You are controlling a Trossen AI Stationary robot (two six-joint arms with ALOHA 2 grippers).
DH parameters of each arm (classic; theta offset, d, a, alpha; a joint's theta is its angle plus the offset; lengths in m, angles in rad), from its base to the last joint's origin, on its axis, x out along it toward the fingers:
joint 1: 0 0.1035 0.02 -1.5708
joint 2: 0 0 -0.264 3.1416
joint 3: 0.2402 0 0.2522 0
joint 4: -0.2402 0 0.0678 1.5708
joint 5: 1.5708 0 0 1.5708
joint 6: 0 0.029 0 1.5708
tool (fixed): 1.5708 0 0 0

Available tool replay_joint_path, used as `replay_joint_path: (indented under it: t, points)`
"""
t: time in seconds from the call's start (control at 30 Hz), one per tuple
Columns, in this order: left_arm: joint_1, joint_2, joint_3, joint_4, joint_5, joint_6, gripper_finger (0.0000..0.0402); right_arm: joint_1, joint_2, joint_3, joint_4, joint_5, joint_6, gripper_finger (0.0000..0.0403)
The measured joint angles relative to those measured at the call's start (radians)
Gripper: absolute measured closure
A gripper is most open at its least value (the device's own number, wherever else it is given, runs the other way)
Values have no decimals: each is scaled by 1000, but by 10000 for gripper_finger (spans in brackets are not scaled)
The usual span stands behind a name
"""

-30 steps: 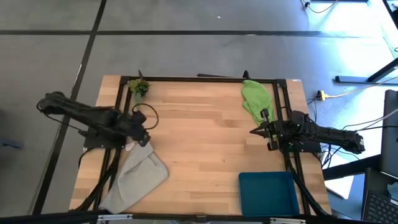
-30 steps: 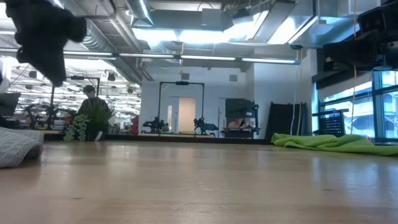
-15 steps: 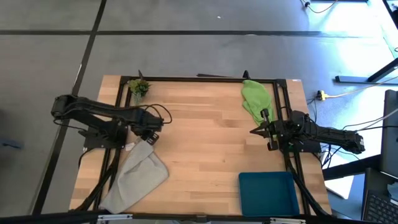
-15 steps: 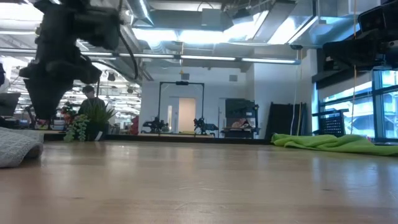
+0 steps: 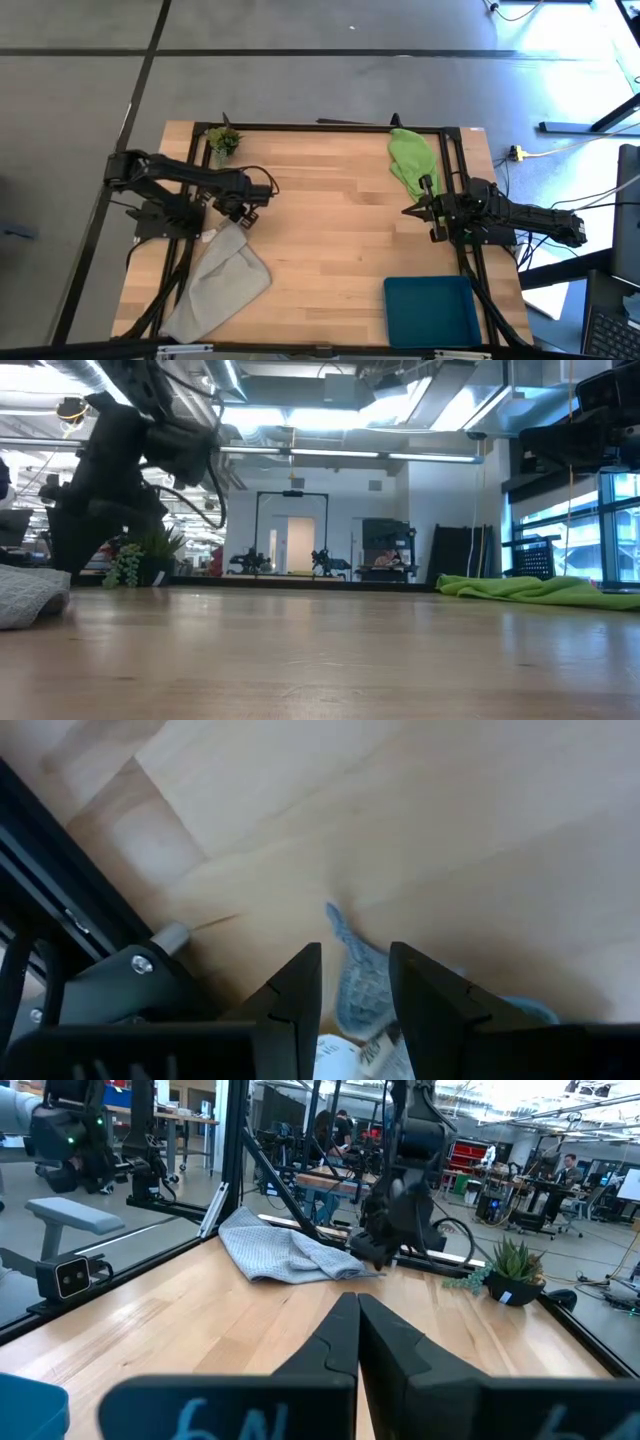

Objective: Roll microfiber towels into tight, uniform cylinder then place into a basket
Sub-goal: Fold the gray towel

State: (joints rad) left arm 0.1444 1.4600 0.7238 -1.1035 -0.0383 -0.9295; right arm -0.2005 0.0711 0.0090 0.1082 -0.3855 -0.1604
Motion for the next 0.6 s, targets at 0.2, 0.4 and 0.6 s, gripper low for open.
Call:
replay_joint_path:
  t: [0.2, 0.4, 0.6]
  points:
    - [23, 67, 0, 13, 0, 35, 295, 0, 0, 0, 0, 0, -1, 395]
    - [35, 111, 1, 66, 12, 100, 295, 0, 0, 0, 1, 0, -2, 395]
    - [37, 128, 4, 66, 11, 113, 295, 0, 0, 0, 2, 0, -2, 395]
